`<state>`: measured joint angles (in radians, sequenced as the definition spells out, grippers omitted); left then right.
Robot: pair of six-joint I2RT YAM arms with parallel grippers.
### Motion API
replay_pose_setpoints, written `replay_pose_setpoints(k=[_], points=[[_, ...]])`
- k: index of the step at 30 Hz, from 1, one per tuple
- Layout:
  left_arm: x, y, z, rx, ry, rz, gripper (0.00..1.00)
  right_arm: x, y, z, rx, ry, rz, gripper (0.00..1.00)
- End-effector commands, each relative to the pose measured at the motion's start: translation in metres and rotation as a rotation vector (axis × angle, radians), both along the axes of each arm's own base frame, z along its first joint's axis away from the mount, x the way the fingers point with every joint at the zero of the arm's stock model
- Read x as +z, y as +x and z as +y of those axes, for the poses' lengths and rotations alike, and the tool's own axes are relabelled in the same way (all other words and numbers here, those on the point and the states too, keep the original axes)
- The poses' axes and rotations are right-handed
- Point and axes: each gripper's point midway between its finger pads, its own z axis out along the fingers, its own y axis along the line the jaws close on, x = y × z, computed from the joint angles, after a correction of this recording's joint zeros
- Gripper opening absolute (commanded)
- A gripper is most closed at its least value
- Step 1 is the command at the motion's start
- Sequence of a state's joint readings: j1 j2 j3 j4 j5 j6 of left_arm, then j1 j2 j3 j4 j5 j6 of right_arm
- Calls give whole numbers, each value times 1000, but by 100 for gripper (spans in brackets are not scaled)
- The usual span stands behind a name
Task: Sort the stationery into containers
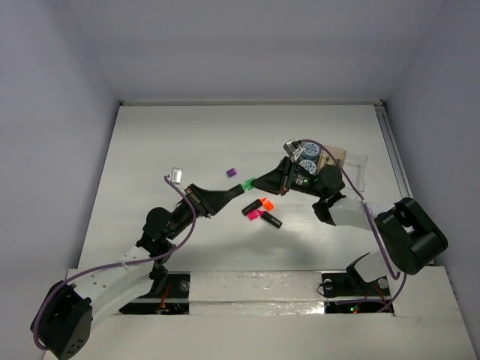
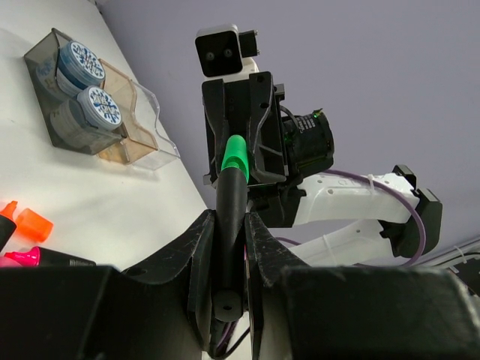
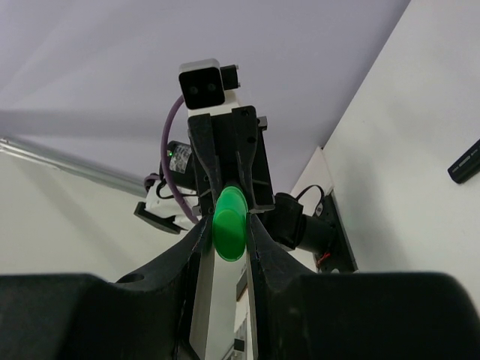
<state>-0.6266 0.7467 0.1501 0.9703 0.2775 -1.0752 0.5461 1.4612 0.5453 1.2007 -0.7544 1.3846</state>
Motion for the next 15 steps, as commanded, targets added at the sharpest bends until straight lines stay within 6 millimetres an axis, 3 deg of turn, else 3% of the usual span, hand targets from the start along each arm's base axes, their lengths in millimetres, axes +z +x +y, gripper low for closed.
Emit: replay_pose_setpoints(k=[1,11,15], points=[[14,-3,2,-2,-35,-62,0,20,-1,8,5,37,-82,13],[15,-1,4,20,-23,-71,0,11,-3,18,-35,-53,-120,13],[15,-1,2,10,-23,-71,0,17,-8,24,-31,-60,-150,13]])
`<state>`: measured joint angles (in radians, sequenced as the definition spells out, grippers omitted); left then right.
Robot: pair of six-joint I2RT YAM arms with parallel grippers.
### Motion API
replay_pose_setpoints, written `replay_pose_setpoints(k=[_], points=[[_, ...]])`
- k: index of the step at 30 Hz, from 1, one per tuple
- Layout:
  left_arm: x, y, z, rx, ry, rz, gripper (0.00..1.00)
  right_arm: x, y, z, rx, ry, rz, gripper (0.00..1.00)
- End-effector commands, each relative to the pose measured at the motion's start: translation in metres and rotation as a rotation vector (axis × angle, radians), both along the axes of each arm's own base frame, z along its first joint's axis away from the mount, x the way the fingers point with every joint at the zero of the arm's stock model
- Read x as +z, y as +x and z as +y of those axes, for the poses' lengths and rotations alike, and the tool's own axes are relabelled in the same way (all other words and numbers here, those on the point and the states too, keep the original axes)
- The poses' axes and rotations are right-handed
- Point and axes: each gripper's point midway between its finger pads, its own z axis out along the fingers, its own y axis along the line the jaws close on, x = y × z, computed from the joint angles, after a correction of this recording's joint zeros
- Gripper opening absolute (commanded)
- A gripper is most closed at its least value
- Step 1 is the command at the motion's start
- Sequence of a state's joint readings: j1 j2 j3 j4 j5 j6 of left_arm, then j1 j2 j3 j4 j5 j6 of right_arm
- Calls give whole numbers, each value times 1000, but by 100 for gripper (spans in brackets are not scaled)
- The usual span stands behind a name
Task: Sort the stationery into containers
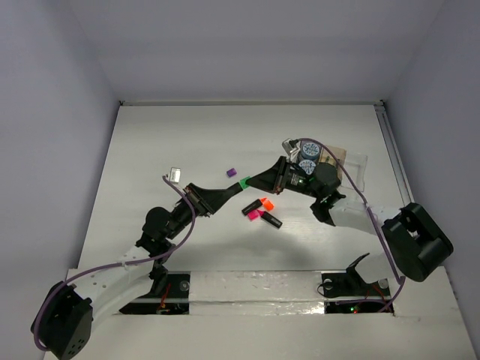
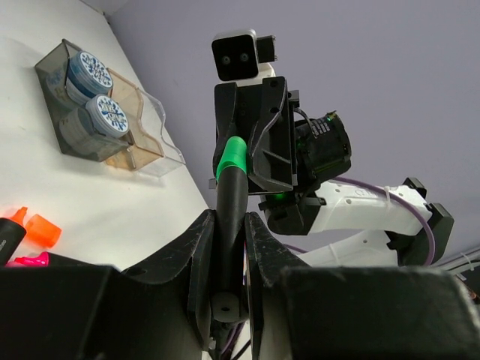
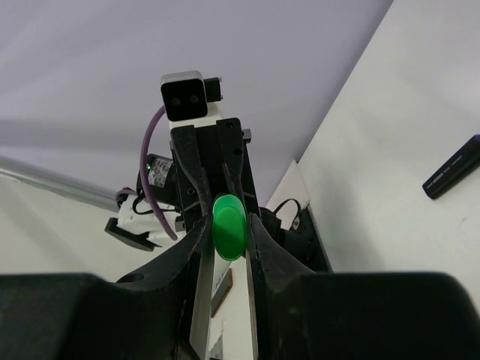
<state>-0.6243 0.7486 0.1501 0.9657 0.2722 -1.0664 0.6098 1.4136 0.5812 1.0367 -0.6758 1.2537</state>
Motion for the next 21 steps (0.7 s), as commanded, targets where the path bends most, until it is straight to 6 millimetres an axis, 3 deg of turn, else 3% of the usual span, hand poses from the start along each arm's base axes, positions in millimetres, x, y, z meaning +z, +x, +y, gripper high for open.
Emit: replay_pose_setpoints(k=[1,11,12,16,21], points=[[16,-3,2,-1,-31,-70,0,18,-9,11,20,-1,-103,13],[28,-11,0,-33,-46,-126,0,13,-26,22,189,28,-52,5],[32,-13,0,-42,-53,-141,0,4,-30,25,235,20,-28,5],[39,-17,-3,-65,-51,-173,0,10,-41,23,320,84,-28,4],[42,-17,-6,-83,-53,-171,0,4,-48,30,345,31,-60,4]])
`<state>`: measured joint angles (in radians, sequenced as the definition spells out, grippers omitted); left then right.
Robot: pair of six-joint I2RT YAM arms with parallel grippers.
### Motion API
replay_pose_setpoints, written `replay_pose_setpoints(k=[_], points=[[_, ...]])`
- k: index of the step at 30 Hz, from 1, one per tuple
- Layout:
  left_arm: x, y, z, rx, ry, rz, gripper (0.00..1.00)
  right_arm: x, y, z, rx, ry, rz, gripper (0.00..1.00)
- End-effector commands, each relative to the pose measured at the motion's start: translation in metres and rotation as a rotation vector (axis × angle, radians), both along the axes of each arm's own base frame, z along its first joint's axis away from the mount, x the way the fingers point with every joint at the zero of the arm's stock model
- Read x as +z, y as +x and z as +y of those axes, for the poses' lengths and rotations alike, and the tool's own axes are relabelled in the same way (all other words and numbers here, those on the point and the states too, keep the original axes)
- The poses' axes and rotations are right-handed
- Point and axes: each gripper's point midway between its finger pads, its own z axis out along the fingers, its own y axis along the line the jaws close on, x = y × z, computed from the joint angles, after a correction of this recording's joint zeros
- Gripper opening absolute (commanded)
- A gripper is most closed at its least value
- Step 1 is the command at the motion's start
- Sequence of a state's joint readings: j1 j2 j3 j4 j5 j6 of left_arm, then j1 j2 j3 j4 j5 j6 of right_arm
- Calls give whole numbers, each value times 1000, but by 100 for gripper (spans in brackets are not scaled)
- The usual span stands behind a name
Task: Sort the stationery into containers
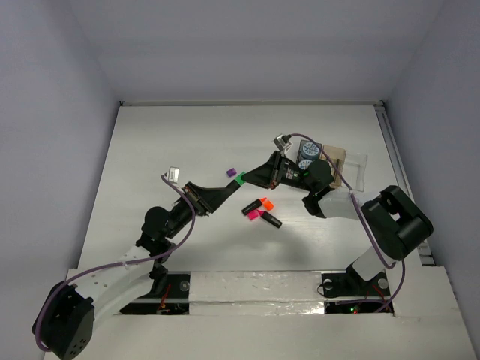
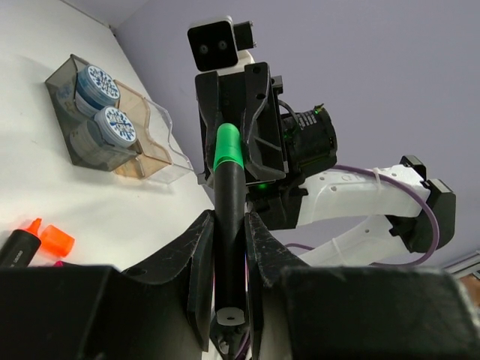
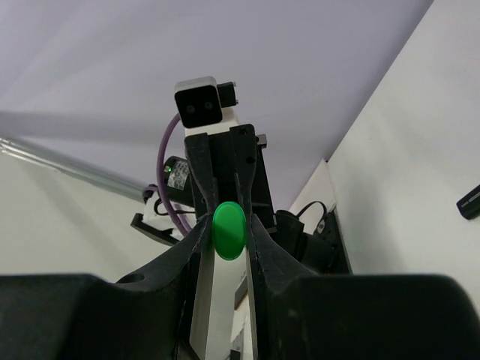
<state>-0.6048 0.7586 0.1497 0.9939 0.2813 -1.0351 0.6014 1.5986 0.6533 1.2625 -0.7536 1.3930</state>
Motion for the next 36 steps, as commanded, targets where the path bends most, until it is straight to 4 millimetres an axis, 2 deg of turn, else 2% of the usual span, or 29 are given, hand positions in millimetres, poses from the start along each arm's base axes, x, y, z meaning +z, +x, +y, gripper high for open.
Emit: replay_pose_setpoints(k=[1,5,11,15,17,18,22,28,32,36], points=[[42,-21,-9,-104,-66,-133,0,-1,-60,20,257,-67,-86,4],[53,-22,-11,-120,-91,-153,0,5,-71,28,264,-103,-173,3],[74,-18,-13,-124,-118,-197,0,-4,-95,44,332,-138,-192,0],[91,-15,-3,-90,-137,-235,0,-13,-102,40,337,-178,-195,0],[92,-13,2,-73,-131,-238,0,-17,-104,37,329,-194,-193,0],[95,-12,6,-57,-134,-249,0,-23,-103,35,309,-210,-193,0],[91,-13,11,-39,-129,-238,0,-24,-96,28,214,-241,-197,0],[86,-14,19,-2,-119,-225,0,-13,-75,17,29,-242,-198,0],[88,-12,24,45,-90,-233,0,-12,-76,13,16,-259,-209,0],[92,-12,23,42,-90,-242,0,-25,-81,13,49,-283,-180,0]])
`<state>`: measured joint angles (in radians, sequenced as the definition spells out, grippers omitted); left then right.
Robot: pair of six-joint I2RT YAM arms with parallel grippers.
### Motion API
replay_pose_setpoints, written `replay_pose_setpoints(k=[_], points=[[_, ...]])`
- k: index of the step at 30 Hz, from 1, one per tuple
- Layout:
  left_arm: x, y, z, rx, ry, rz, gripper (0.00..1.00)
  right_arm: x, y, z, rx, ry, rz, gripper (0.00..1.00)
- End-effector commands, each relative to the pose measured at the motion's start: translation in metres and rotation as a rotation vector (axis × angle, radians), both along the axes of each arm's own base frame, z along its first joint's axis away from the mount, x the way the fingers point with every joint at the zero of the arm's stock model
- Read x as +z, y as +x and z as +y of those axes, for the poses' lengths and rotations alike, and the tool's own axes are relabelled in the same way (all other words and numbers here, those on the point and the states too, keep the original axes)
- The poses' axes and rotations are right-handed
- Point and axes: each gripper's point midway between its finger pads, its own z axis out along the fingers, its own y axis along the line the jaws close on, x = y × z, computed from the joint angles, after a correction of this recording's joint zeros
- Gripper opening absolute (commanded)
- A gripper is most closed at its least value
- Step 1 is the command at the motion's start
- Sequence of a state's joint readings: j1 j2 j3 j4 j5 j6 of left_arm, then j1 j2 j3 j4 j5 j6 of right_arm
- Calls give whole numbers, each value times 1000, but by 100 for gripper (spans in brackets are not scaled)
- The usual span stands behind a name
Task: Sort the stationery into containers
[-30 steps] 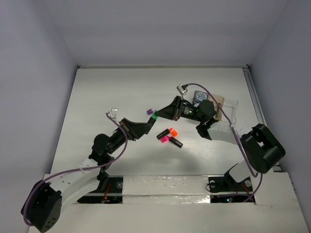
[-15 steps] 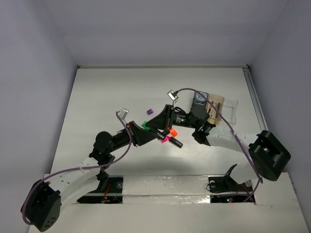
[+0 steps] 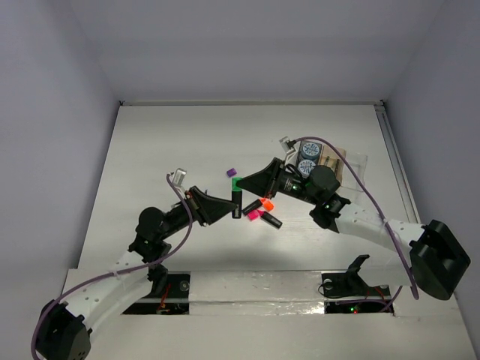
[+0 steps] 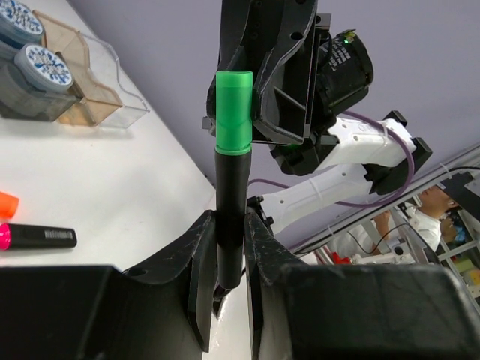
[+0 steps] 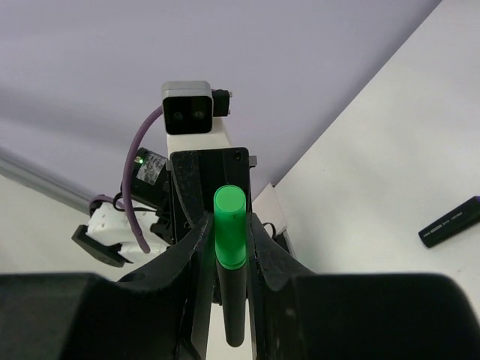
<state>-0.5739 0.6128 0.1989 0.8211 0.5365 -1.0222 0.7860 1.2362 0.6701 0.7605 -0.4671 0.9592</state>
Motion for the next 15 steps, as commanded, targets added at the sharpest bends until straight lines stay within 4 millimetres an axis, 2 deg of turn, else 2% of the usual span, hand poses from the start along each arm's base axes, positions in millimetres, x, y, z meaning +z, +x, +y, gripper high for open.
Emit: replay_pose_setpoints(k=[1,5,9,13,14,15], points=[[77,32,30,244,-170,-168,0,-67,-45,2,208,-179,120,0],[76,35,29,246,-164,-165,0,-75,-51,-2,222,-198,135,0],[83,39,33,259,-171,-185,0,-83,-58,-7,232,-198,151,0],[89,33,28,208,-190,-212,0,-78,-73,-9,307,-89,161,0],[92,27,27,176,-217,-220,0,-68,-76,-10,321,-32,116,0],[89,28,25,162,-217,-206,0,-68,-77,-9,340,-13,142,0]])
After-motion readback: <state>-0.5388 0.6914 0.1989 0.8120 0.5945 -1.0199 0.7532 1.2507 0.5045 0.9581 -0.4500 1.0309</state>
